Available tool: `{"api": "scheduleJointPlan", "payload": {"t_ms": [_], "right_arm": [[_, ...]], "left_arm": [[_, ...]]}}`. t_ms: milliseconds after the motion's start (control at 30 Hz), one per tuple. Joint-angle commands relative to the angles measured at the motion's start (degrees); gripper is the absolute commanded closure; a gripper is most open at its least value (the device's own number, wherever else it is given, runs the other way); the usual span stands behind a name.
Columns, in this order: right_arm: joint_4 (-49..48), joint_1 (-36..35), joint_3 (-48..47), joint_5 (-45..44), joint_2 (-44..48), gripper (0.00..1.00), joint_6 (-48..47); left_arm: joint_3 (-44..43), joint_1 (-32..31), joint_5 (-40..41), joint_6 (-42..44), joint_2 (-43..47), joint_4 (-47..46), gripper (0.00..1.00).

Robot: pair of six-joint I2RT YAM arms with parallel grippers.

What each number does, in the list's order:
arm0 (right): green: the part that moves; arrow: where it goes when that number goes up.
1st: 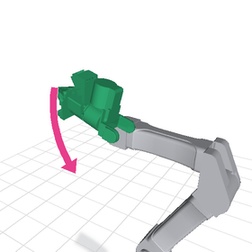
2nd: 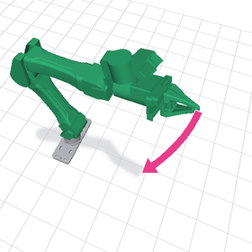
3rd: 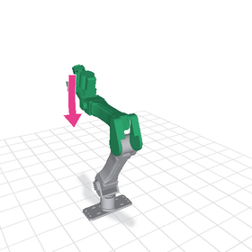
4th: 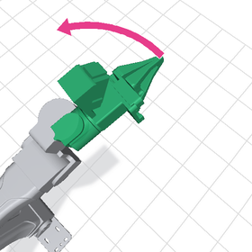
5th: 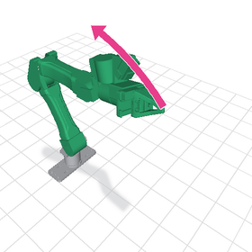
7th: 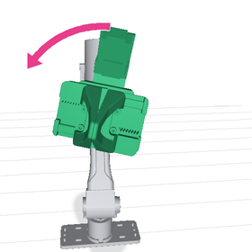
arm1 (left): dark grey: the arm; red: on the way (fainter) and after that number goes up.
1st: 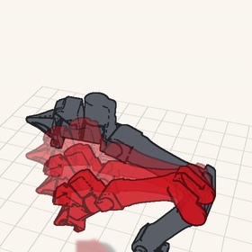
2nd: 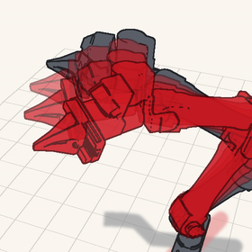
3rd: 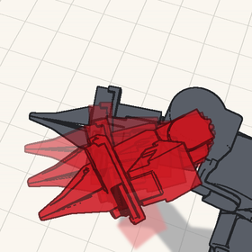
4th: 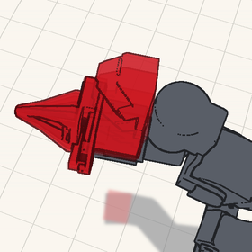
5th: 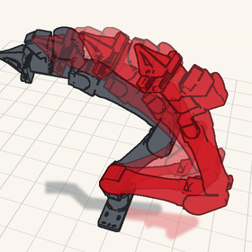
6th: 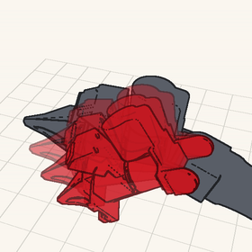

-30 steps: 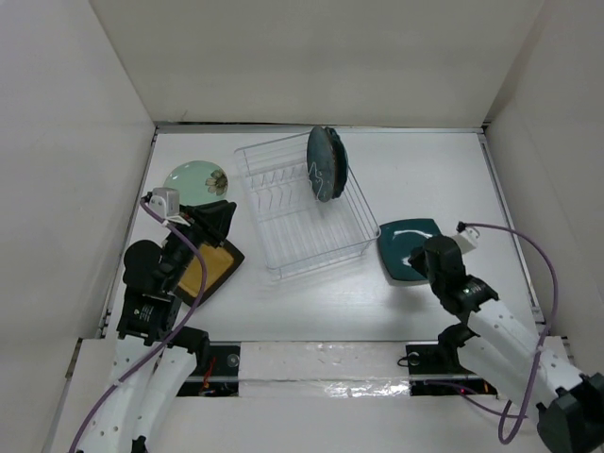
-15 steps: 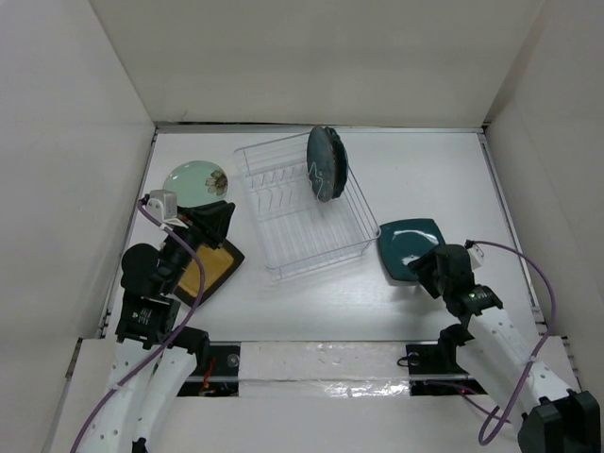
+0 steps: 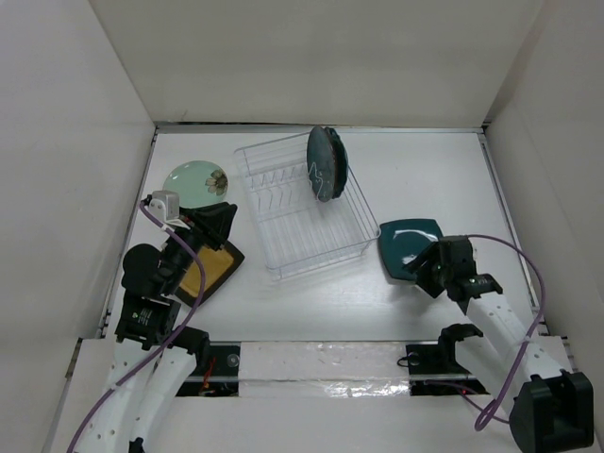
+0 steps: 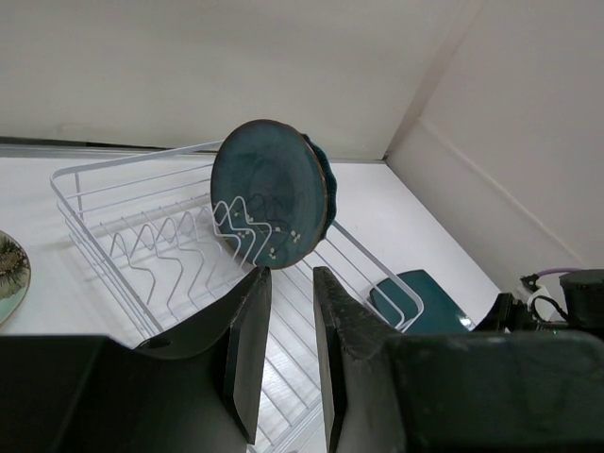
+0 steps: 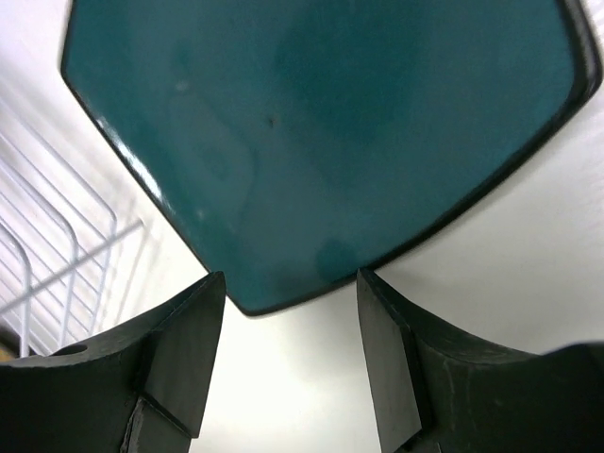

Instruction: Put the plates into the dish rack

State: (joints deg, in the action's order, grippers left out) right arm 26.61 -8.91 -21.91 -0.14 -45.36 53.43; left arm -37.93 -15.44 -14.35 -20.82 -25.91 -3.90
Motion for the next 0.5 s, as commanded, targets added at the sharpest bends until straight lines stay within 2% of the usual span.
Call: {"api": "scheduleJointPlan", "payload": {"t_ms": [0, 133, 233, 333, 467], "right_arm": [[6.34, 0.29, -1.55, 4.18, -0.69, 0.36, -1.92], [9.24, 0.29, -3.40, 6.11, -1.04, 0.36, -3.33], [12.15, -2.25, -4.89, 6.91, -4.28, 0.36, -3.86], [9.09, -2.96, -3.85, 5.16, -6.57, 0.36, -3.34], [-0.39, 0.81, -2.26, 1.56, -9.82, 0.36, -3.42]], "left_arm": [[-1.88, -0.38, 0.55, 0.69, 0.51, -1.72, 0.78], [-1.88, -0.38, 0.64, 0.69, 0.07, -1.72, 0.78], [-1.88, -0.38, 0.55, 0.69, -0.10, -1.72, 0.78], [-1.88, -0.38, 0.64, 0.69, 0.16, -1.81, 0.78], [-1.79, -0.38, 0.99, 0.95, 0.16, -1.55, 0.78]]}}
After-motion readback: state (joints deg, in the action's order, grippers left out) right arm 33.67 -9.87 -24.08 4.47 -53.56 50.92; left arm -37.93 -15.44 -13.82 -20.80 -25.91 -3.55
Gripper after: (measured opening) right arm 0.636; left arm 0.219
